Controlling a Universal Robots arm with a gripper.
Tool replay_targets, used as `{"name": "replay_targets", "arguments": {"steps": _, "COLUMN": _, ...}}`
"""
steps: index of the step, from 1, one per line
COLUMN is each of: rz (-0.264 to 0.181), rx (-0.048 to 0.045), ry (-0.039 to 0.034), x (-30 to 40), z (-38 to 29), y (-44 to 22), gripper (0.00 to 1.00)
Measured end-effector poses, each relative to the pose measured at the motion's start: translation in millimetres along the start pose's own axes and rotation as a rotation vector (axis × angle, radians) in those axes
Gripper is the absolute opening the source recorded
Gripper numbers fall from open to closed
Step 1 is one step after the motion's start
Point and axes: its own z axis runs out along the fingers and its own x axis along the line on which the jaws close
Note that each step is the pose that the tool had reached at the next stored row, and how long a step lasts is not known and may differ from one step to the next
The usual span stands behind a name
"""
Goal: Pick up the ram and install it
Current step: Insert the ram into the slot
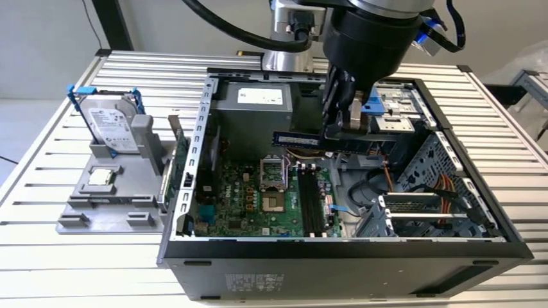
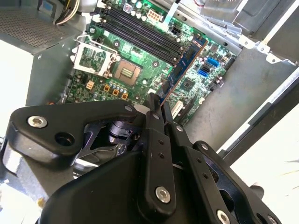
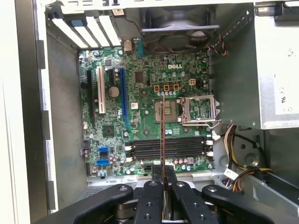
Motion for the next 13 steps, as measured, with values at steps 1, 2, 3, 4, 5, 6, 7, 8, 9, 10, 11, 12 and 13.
{"name": "replay_targets", "arguments": {"steps": 1, "rz": 0.01, "rx": 0.0001, "ry": -0.0006, "x": 0.0, "z": 0.1, "y": 0.0, "gripper": 0.0}}
{"name": "replay_targets", "arguments": {"steps": 2, "rz": 0.021, "rx": 0.0002, "ry": -0.0012, "x": 0.0, "z": 0.0, "y": 0.0, "gripper": 0.0}}
{"name": "replay_targets", "arguments": {"steps": 3, "rz": 0.033, "rx": 0.0003, "ry": -0.0017, "x": 0.0, "z": 0.0, "y": 0.0, "gripper": 0.0}}
{"name": "replay_targets", "arguments": {"steps": 4, "rz": 0.044, "rx": 0.0003, "ry": -0.0023, "x": 0.0, "z": 0.0, "y": -0.1, "gripper": 0.0}}
{"name": "replay_targets", "arguments": {"steps": 5, "rz": 0.055, "rx": 0.0004, "ry": -0.0029, "x": 0.0, "z": 0.0, "y": -0.1, "gripper": 0.0}}
{"name": "replay_targets", "arguments": {"steps": 6, "rz": 0.067, "rx": 0.0005, "ry": -0.0035, "x": 0.0, "z": 0.0, "y": -0.1, "gripper": 0.0}}
{"name": "replay_targets", "arguments": {"steps": 7, "rz": 0.078, "rx": 0.0006, "ry": -0.004, "x": 0.0, "z": 0.0, "y": -0.1, "gripper": 0.0}}
{"name": "replay_targets", "arguments": {"steps": 8, "rz": 0.083, "rx": 0.0007, "ry": -0.0042, "x": 0.0, "z": 0.0, "y": -0.1, "gripper": 0.0}}
{"name": "replay_targets", "arguments": {"steps": 9, "rz": 0.083, "rx": 0.0007, "ry": -0.0043, "x": 0.0, "z": 0.1, "y": -0.1, "gripper": 0.0}}
{"name": "replay_targets", "arguments": {"steps": 10, "rz": 0.083, "rx": 0.0007, "ry": -0.0043, "x": 0.0, "z": 0.1, "y": -0.1, "gripper": 0.0}}
{"name": "replay_targets", "arguments": {"steps": 11, "rz": 0.083, "rx": 0.0007, "ry": -0.0043, "x": 0.0, "z": 0.1, "y": -0.1, "gripper": 0.0}}
{"name": "replay_targets", "arguments": {"steps": 12, "rz": 0.083, "rx": 0.0007, "ry": -0.0043, "x": 0.0, "z": 0.1, "y": -0.1, "gripper": 0.0}}
{"name": "replay_targets", "arguments": {"steps": 13, "rz": 0.083, "rx": 0.0007, "ry": -0.0043, "x": 0.0, "z": 0.1, "y": -0.1, "gripper": 0.0}}
